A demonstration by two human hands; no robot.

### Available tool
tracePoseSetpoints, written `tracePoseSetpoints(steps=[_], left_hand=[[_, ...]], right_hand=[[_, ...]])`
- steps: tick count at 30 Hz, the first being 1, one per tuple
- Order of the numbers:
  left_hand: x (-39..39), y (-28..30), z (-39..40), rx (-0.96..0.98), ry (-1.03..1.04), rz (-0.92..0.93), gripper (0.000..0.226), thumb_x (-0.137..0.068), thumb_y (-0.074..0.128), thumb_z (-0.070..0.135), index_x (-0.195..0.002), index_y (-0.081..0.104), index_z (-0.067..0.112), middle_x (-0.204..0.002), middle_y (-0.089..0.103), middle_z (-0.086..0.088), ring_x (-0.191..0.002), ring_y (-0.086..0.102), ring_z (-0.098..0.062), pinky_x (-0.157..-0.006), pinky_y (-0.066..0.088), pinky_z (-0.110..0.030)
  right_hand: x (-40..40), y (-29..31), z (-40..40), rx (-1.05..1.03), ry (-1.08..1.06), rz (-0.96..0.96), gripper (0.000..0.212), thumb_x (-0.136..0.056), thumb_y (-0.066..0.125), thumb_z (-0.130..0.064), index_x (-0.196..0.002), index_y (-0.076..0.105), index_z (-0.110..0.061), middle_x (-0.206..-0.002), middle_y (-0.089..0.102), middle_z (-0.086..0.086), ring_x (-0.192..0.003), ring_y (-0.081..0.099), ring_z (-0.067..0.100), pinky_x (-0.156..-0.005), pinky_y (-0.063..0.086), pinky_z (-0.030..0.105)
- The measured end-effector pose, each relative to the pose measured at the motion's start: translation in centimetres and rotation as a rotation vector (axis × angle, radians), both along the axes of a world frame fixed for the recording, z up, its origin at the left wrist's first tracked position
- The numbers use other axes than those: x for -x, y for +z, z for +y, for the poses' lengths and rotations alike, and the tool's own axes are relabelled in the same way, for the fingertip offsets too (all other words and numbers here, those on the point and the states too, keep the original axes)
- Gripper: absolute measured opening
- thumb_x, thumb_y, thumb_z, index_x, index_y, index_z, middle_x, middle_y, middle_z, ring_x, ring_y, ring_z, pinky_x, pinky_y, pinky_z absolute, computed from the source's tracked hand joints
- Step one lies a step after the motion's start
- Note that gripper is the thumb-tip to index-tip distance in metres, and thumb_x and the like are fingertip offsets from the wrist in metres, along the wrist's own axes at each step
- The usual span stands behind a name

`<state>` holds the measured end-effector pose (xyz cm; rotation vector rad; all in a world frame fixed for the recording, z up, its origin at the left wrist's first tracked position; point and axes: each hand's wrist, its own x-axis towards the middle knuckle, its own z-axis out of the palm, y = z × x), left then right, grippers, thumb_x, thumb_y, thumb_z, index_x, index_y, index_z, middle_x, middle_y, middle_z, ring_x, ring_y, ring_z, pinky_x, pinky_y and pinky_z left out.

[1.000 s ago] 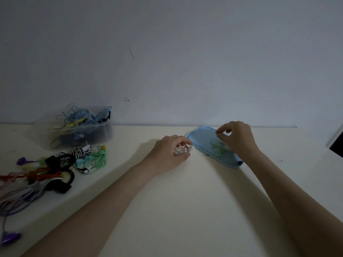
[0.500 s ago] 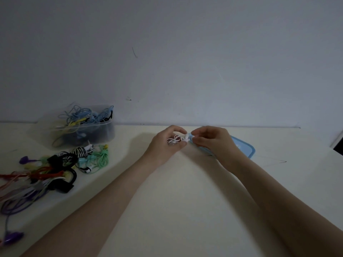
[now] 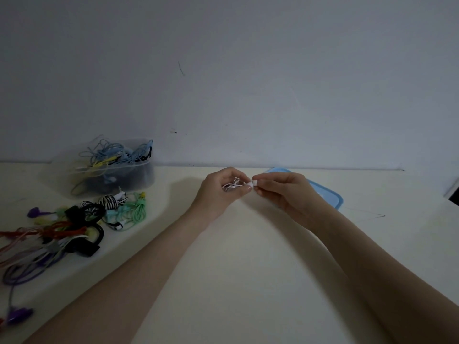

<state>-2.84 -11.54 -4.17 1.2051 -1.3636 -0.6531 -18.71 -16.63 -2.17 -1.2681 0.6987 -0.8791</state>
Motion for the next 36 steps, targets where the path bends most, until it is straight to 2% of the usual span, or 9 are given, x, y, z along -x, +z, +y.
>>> tracePoseSetpoints(steps=[5,13,16,18,22,26,30,33,36], left_hand=[[0.0,0.0,0.0,0.029,0.0,-0.045,0.027,-0.076,0.075,0.012,-0.065,0.065,0.035,-0.074,0.069,0.014,-0.073,0.061,-0.006,-0.075,0.047,-0.026],[0.4,0.4,0.7,0.036,-0.027,-0.053,0.016,-0.074,0.076,0.011,-0.071,0.066,0.023,-0.073,0.069,0.014,-0.074,0.062,-0.005,-0.075,0.049,-0.023],[0.7,1.0,1.0,0.013,-0.076,0.062,0.01,-0.077,0.073,0.007,-0.074,0.065,0.013,-0.07,0.067,0.008,-0.067,0.058,-0.003,-0.067,0.045,-0.013],[1.0,1.2,1.2,-0.01,-0.094,0.127,0.01,-0.079,0.071,0.007,-0.075,0.063,0.011,-0.063,0.062,0.011,-0.058,0.051,0.001,-0.058,0.038,-0.007],[1.2,1.4,1.5,-0.028,-0.103,0.17,0.006,-0.083,0.067,0.005,-0.082,0.061,0.006,-0.057,0.057,0.014,-0.048,0.045,0.003,-0.047,0.032,-0.005],[1.3,1.4,1.6,-0.033,-0.112,0.182,0.009,-0.082,0.067,0.002,-0.079,0.06,0.008,-0.062,0.064,0.016,-0.058,0.054,0.006,-0.057,0.038,-0.004],[1.5,1.5,1.6,-0.037,-0.1,0.176,0.009,-0.079,0.07,0.004,-0.077,0.063,0.01,-0.065,0.065,0.015,-0.064,0.055,0.002,-0.064,0.042,-0.007],[1.5,1.6,1.7,-0.036,-0.097,0.184,0.01,-0.079,0.069,0.003,-0.076,0.063,0.01,-0.067,0.064,0.011,-0.064,0.055,0.001,-0.063,0.041,-0.007],[1.6,1.8,2.0,-0.051,-0.094,0.179,0.01,-0.082,0.067,0.004,-0.077,0.062,0.011,-0.06,0.061,0.015,-0.054,0.05,0.005,-0.052,0.034,-0.003]], right_hand=[[0.3,0.3,0.1,-0.028,0.021,0.006,0.012,-0.084,0.059,0.006,-0.089,0.069,0.003,-0.081,0.073,0.006,-0.073,0.067,0.009,-0.073,0.054,0.015],[0.7,0.6,0.2,-0.135,0.066,-0.006,0.013,-0.085,0.056,0.008,-0.092,0.066,0.008,-0.084,0.073,0.008,-0.074,0.069,0.009,-0.066,0.054,0.015],[0.7,0.8,0.3,-0.199,0.126,-0.03,0.014,-0.087,0.055,0.003,-0.097,0.065,0.006,-0.086,0.07,0.006,-0.073,0.067,0.007,-0.065,0.053,0.013],[0.7,1.0,0.2,-0.247,0.151,-0.07,0.015,-0.088,0.055,-0.001,-0.099,0.064,0.004,-0.085,0.069,0.004,-0.071,0.066,0.005,-0.064,0.053,0.012],[0.6,1.1,0.1,-0.308,0.147,-0.146,0.013,-0.091,0.051,-0.002,-0.097,0.062,0.001,-0.08,0.069,0.004,-0.07,0.067,0.006,-0.064,0.054,0.013],[0.6,1.2,0.1,-0.26,0.161,-0.12,0.014,-0.09,0.05,0.001,-0.095,0.063,0.005,-0.087,0.069,0.007,-0.074,0.067,0.007,-0.066,0.054,0.013],[0.7,1.4,0.1,-0.211,0.148,-0.079,0.015,-0.09,0.049,0.004,-0.09,0.064,0.007,-0.083,0.071,0.007,-0.073,0.068,0.007,-0.065,0.053,0.012],[0.7,1.4,0.2,-0.202,0.144,-0.074,0.015,-0.09,0.048,0.005,-0.088,0.063,0.007,-0.078,0.071,0.007,-0.071,0.068,0.007,-0.065,0.053,0.012],[0.8,1.4,0.2,-0.183,0.166,-0.074,0.019,-0.09,0.048,0.004,-0.086,0.066,0.006,-0.081,0.072,0.007,-0.075,0.069,0.008,-0.067,0.053,0.013]])
